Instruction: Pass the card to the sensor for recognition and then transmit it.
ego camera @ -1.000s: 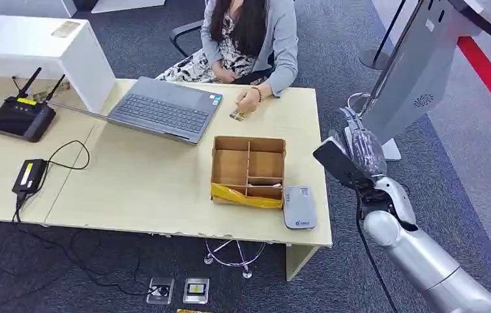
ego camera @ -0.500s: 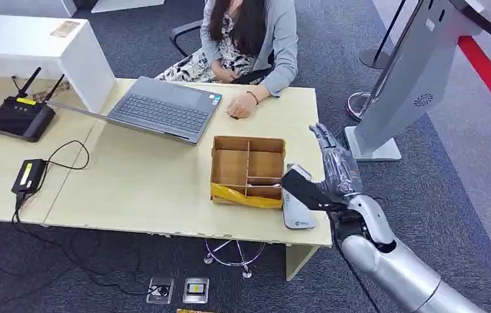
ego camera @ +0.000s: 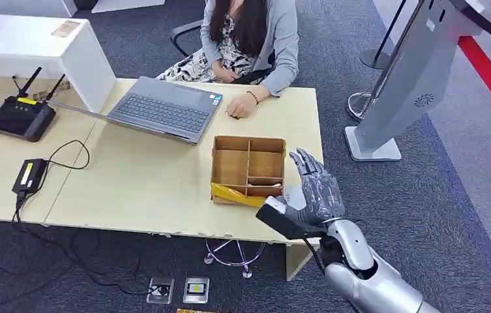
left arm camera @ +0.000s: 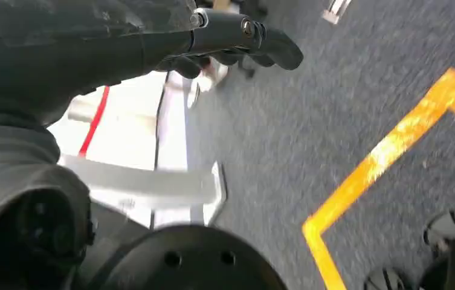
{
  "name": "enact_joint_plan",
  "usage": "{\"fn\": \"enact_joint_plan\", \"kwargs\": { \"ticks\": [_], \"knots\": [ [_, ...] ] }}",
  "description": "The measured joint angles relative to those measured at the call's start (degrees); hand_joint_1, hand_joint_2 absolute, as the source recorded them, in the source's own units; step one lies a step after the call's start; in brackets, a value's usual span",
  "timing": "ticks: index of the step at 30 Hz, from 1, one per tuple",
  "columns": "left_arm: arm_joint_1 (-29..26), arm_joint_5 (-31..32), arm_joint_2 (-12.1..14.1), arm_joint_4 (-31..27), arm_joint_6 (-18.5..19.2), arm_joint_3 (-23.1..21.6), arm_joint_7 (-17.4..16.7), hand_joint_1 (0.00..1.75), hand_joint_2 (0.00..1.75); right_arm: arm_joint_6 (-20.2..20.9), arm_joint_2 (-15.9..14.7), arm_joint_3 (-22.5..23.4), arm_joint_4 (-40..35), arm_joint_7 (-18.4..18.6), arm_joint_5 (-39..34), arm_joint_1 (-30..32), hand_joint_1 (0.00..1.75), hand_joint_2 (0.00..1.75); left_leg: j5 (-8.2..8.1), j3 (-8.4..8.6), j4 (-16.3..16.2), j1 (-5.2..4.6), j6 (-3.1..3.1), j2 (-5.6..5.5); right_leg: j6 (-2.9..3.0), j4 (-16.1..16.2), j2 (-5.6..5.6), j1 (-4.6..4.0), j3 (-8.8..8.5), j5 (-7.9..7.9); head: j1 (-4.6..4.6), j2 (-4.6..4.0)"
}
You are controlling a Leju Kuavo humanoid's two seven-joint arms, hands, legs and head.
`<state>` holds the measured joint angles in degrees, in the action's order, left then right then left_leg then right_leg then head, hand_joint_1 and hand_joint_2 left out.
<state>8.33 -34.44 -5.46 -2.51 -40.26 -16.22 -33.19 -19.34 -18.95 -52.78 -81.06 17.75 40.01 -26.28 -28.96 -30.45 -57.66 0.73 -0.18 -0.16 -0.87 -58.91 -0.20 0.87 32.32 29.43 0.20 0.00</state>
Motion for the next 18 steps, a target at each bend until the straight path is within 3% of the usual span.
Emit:
{"fn": "enact_joint_plan", "kwargs": {
  "ticks": [5,18],
  "knots": [
    [-0.1,3.4,1.9,0.6,0.0,-1.0,-1.6,0.0,0.0,0.3,0.1,0.1,-1.9,1.3,2.4,3.2,0.0,1.75,-0.02,-0.02,0.0,0.04,-0.02,0.0,0.03,0.0,0.01,-0.04,0.02,0.02,0.0,-0.02],
    [-2.3,0.4,7.6,1.5,0.0,-1.0,-1.0,0.0,0.0,4.2,0.4,2.1,-3.6,3.1,8.1,7.4,0.0,1.75,-0.01,-0.02,0.0,0.06,-0.02,0.0,0.06,0.0,0.01,-0.07,0.0,0.04,0.0,-0.02]
  ]
}}
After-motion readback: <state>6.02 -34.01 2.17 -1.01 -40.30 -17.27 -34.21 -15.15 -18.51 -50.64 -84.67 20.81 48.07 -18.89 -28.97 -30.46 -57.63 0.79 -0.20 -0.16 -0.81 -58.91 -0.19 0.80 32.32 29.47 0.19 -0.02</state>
